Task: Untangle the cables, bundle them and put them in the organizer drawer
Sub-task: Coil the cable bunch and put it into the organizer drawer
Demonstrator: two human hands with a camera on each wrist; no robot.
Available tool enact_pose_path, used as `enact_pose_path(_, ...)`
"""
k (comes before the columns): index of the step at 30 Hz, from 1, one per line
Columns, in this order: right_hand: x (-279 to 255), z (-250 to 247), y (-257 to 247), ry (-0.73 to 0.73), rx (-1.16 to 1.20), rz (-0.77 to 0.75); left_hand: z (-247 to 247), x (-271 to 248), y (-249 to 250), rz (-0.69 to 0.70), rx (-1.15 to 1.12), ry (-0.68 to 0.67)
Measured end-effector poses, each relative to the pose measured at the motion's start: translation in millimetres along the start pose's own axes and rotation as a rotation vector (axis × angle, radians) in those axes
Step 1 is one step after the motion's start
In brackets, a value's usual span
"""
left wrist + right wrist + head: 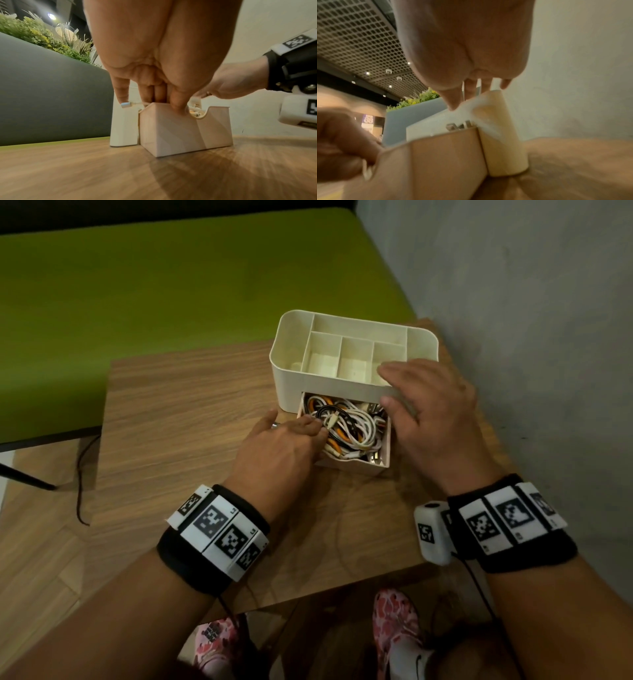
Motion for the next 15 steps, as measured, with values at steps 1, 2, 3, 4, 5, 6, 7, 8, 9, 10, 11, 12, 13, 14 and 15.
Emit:
enact_pose_path(1, 0, 6, 7, -0.054, -0.041, 0.054, 0, 1, 0, 0.004, -0.008, 0.008)
enact_pose_path(2, -1, 11, 11, -0.083, -0.053, 0.08, 0, 1, 0, 0.01, -0.017, 0.015)
enact_pose_path(3, -1, 14, 14, -0.083, -0.038, 0.077, 0, 1, 0, 0.017, -0.029, 0.021)
enact_pose_path(4, -1, 13, 14, -0.065, -0.008, 0.052, 0, 2, 0, 0.023, -0.038, 0.027)
enact_pose_path(5, -1, 11, 14, -0.048, 0.029, 0.026, -1, 2, 1, 0.028, -0.043, 0.032)
enact_pose_path(6, 0, 9, 14, -0.041, 0.061, 0.006, -2, 2, 2, 0.033, -0.042, 0.037)
enact_pose_path(7, 2, 7, 16, -0.044, 0.084, -0.012, -2, 2, 3, 0.04, -0.036, 0.043)
enact_pose_path(8, 2, 6, 16, -0.059, 0.101, -0.024, -2, 2, 4, 0.047, -0.027, 0.052)
enact_pose_path(9, 1, 4, 17, -0.08, 0.12, -0.034, -3, 2, 5, 0.051, -0.017, 0.061)
enact_pose_path(10, 0, 3, 17, -0.099, 0.144, -0.042, -4, 2, 5, 0.047, -0.008, 0.075)
enact_pose_path(11, -1, 1, 18, -0.122, 0.173, -0.049, -5, 1, 5, 0.033, -0.002, 0.098)
enact_pose_path(12, -3, 0, 17, -0.155, 0.202, -0.052, -7, 1, 4, 0.008, 0.002, 0.13)
enact_pose_path(13, -5, 0, 16, -0.195, 0.223, -0.044, -8, 0, 3, -0.022, 0.014, 0.156)
enact_pose_path(14, -9, 0, 15, -0.225, 0.233, -0.038, -9, 1, 3, -0.046, 0.032, 0.168)
enact_pose_path(15, -12, 0, 12, -0.238, 0.234, -0.04, -9, 2, 3, -0.057, 0.04, 0.169)
Point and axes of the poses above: each hand's wrist, its own x-axis towards the middle knuckle, its own z-axis out of the palm, y = z × x, the point moved 4 cm from there along x, towards the middle knuckle, and after that the axes turned 2 degrees about y, right-handed, at the moved point
